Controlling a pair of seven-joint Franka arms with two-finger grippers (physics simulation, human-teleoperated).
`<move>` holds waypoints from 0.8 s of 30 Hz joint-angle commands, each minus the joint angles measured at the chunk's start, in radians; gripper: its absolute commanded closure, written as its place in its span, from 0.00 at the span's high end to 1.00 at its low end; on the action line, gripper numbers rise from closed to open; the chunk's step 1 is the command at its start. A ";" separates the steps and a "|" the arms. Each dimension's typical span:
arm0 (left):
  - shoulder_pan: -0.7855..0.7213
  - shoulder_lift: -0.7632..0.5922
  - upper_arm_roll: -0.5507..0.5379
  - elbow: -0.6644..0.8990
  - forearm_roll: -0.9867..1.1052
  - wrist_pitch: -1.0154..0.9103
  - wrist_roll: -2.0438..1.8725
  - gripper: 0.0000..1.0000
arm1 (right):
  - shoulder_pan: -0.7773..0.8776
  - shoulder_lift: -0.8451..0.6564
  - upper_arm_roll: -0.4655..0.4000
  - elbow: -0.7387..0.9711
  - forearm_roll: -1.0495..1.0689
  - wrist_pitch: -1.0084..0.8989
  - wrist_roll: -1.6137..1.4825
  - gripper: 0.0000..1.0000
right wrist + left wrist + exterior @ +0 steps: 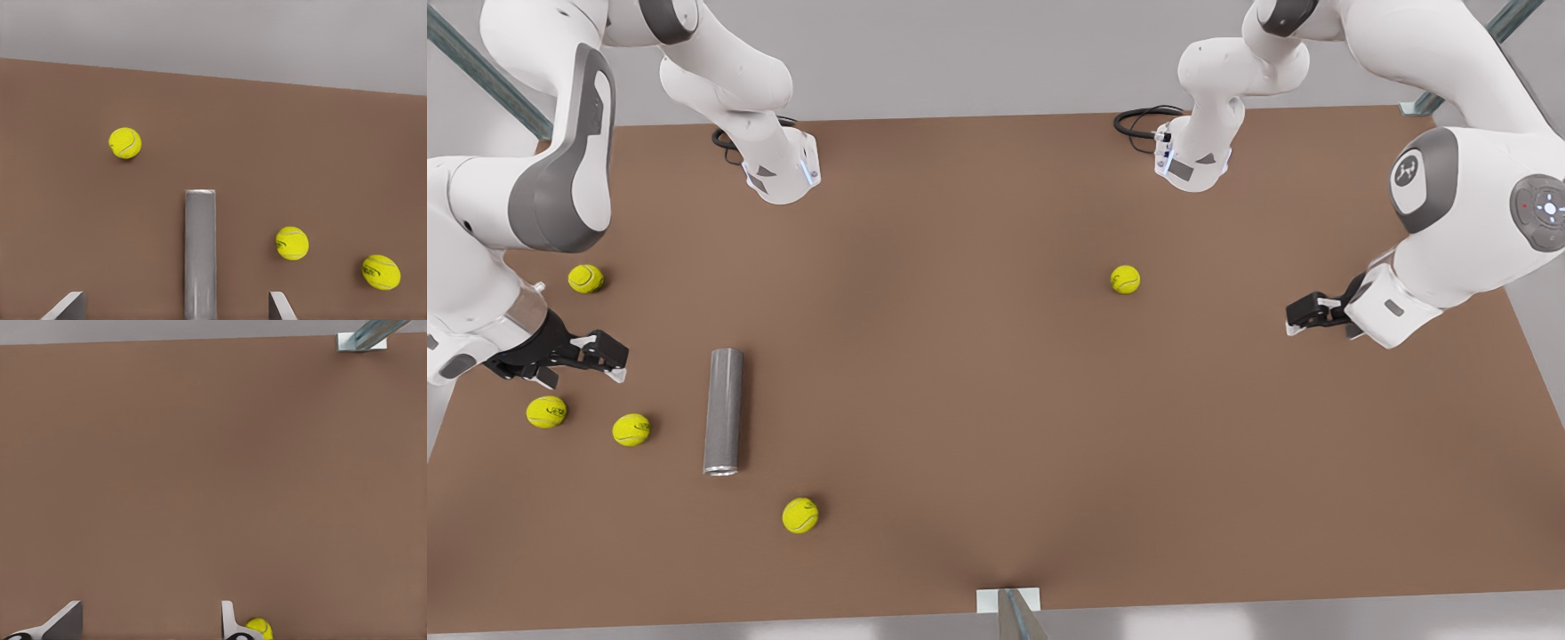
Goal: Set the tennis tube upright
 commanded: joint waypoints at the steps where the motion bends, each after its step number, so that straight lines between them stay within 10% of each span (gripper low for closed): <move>1: 0.001 -0.001 0.000 0.001 -0.001 0.000 0.001 0.99 | 0.001 0.000 0.000 0.000 0.002 0.000 0.001 1.00; 13: -0.036 0.233 -0.029 0.021 -0.291 0.242 0.007 0.99 | 0.050 0.135 0.021 -0.031 0.009 -0.068 0.000 1.00; 24: -0.030 0.266 -0.029 0.014 -0.291 0.241 0.004 0.99 | -0.111 0.213 0.101 -0.333 0.055 0.271 0.054 1.00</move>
